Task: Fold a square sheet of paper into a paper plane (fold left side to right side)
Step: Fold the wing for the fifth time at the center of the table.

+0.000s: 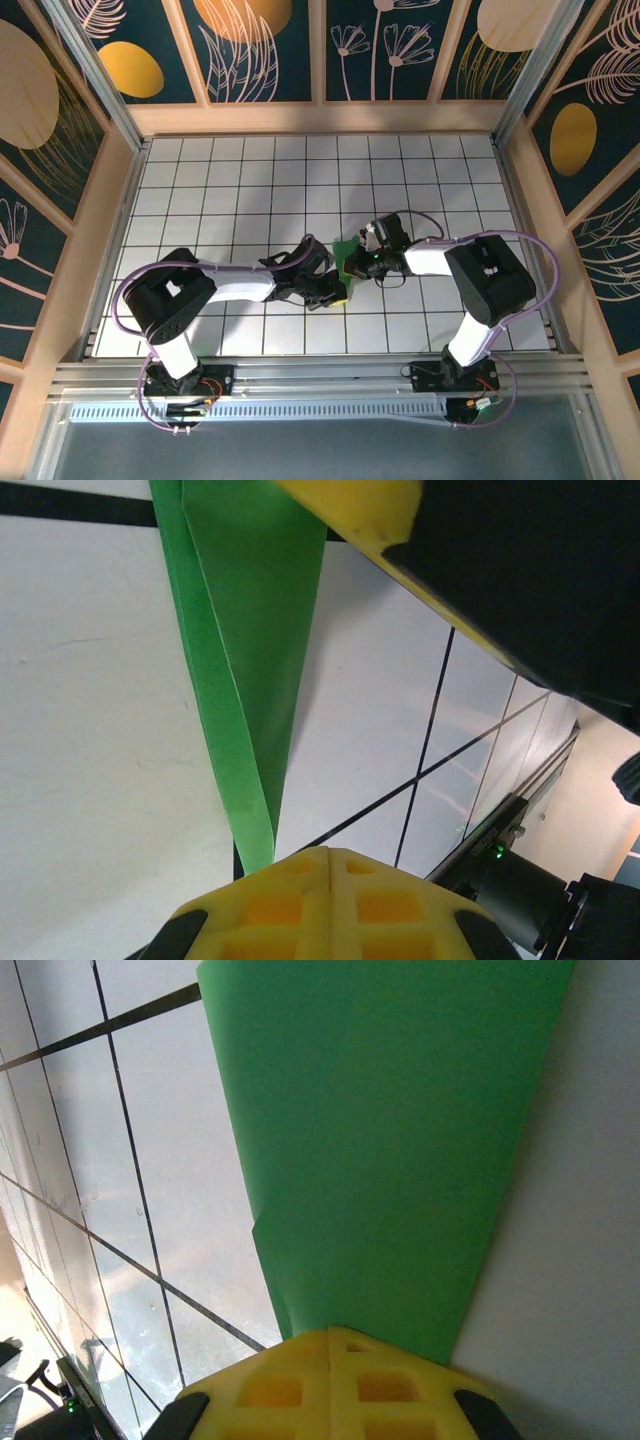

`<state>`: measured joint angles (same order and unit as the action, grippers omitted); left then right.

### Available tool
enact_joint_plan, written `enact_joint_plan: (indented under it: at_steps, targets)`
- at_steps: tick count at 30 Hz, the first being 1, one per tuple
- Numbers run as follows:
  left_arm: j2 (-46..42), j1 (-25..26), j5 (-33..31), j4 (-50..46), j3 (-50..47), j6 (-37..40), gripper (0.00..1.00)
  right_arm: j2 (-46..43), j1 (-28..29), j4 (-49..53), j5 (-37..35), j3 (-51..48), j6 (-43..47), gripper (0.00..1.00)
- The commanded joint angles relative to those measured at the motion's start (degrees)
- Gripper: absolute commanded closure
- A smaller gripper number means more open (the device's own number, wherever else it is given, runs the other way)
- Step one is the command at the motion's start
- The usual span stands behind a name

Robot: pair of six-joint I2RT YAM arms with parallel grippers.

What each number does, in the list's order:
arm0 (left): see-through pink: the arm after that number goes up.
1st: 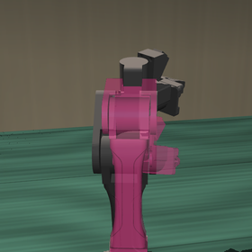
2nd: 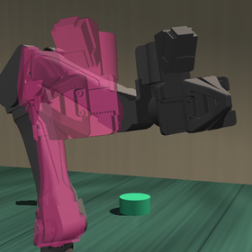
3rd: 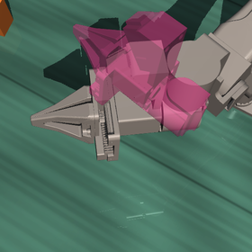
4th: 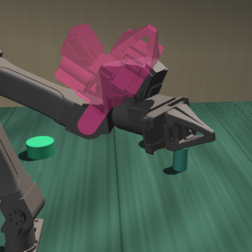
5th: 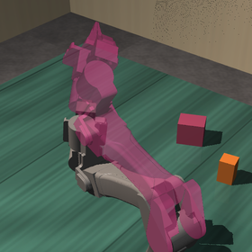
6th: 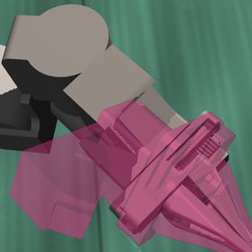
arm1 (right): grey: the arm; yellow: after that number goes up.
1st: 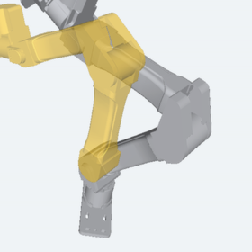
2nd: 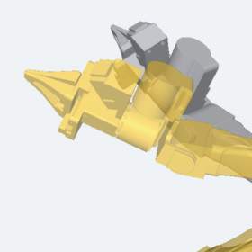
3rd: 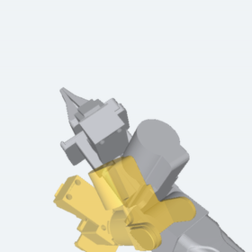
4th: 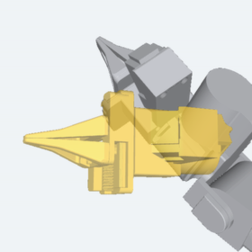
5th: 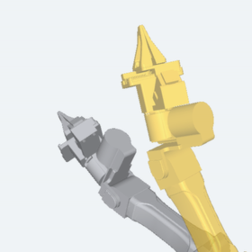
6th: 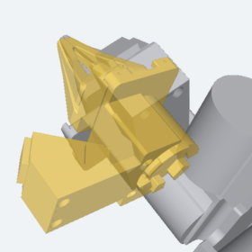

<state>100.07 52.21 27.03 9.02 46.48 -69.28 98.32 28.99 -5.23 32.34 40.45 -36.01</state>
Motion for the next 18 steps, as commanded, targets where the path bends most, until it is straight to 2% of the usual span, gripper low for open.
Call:
enact_joint_plan:
  at_steps: [1,18]
  targets:
    - [0.8,0.3,1.7,2.4,-0.3,-1.7,1.00,3.5,1.0,5.8,-6.5,-2.1,0.0,1.00]
    - [3.8,0.3,1.8,3.2,-0.4,-1.7,1.00,3.5,1.1,7.1,-7.5,-2.3,0.7,1.00]
